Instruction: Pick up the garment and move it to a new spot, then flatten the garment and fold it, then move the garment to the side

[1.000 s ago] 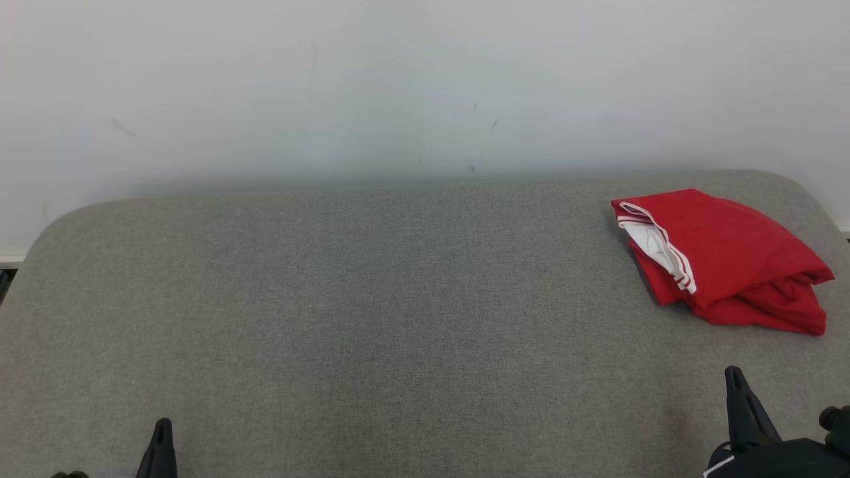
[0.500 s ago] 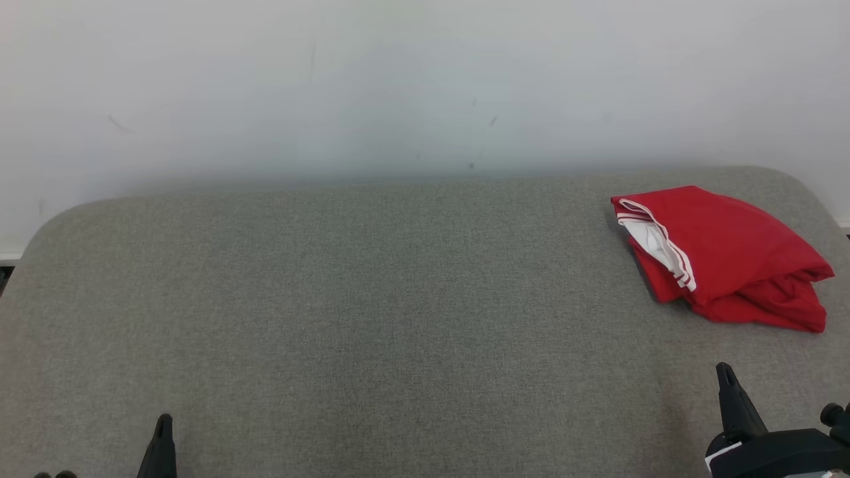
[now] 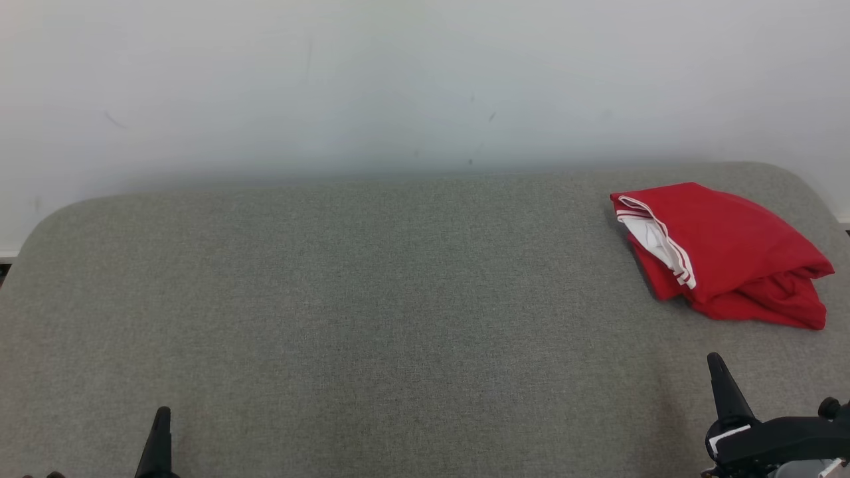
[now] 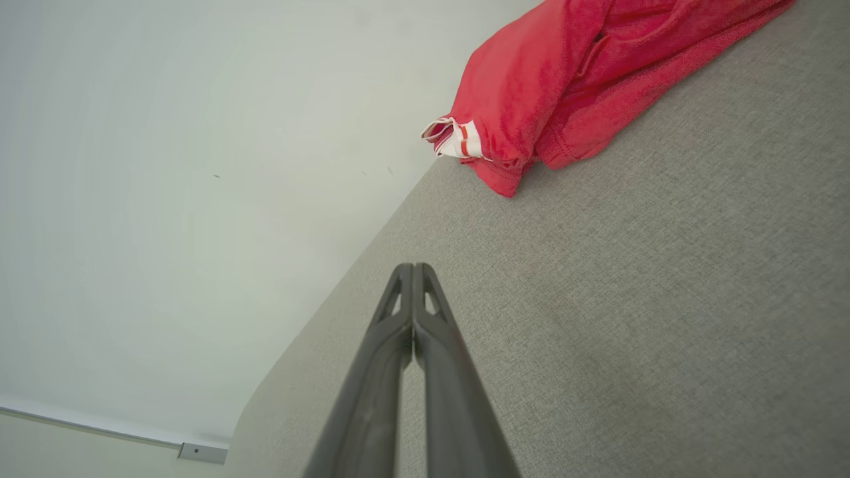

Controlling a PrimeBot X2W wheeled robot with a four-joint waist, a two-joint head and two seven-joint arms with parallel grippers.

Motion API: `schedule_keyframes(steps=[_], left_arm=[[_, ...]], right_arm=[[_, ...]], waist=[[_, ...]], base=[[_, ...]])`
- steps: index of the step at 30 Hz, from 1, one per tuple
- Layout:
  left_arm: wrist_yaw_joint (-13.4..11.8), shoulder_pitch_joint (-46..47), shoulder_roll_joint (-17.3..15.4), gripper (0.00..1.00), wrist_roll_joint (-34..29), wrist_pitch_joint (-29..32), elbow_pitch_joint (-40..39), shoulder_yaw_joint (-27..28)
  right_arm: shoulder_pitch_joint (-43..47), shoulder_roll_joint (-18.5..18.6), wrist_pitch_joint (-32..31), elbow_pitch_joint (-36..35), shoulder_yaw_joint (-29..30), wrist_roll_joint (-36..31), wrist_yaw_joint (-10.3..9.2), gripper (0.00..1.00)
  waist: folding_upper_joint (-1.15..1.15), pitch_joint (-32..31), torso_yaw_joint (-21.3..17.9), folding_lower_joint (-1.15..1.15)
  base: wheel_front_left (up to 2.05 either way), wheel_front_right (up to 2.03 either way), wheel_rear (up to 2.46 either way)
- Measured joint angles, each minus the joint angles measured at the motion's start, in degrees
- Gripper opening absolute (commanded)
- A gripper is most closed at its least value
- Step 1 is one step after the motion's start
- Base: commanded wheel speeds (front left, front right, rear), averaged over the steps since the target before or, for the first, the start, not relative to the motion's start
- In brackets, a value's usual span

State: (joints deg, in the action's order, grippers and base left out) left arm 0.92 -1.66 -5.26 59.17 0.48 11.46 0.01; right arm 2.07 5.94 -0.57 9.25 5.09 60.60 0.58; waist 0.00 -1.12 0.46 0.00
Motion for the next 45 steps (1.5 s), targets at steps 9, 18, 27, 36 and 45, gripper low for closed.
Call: schedule_keyframes(steps=[9, 18, 27, 36, 45], left_arm=[[1.19, 1.33, 0.80, 0.00, 7.00, 1.23, 1.04, 1.16], [2.65, 2.37, 1.45, 0.00, 14.02, 2.58, 2.36, 2.34], [3.79, 3.91, 1.81, 0.00, 21.02, 3.89, 3.47, 3.31], [5.21, 4.87, 2.55, 0.00, 27.97, 5.06, 4.65, 4.59], [6.15, 6.62, 3.02, 0.00, 32.15, 6.04, 5.47, 5.12]], right_arm=[[-1.20, -0.68, -1.30, 1.79, 0.51, 6.75, 1.19, 0.00], [-2.70, -1.41, -2.52, 3.41, 1.03, 13.40, 2.54, 0.00], [-4.45, -2.21, -3.77, 4.98, 1.65, 19.97, 3.97, 0.00], [-5.32, -2.80, -5.12, 6.68, 2.18, 26.55, 5.16, 0.00], [-6.87, -3.30, -6.00, 7.59, 2.49, 31.16, 6.00, 0.00]], waist=[[0.00, 0.27, -0.10, 0.00], [0.00, 0.54, -0.20, 0.00], [0.00, 0.81, -0.30, 0.00], [0.00, 1.08, -0.40, 0.00], [0.00, 1.23, -0.46, 0.00]], base=[[0.00, 0.00, 0.00], [0.00, 0.00, 0.00], [0.00, 0.00, 0.00], [0.00, 0.00, 0.00], [0.00, 0.00, 0.00]])
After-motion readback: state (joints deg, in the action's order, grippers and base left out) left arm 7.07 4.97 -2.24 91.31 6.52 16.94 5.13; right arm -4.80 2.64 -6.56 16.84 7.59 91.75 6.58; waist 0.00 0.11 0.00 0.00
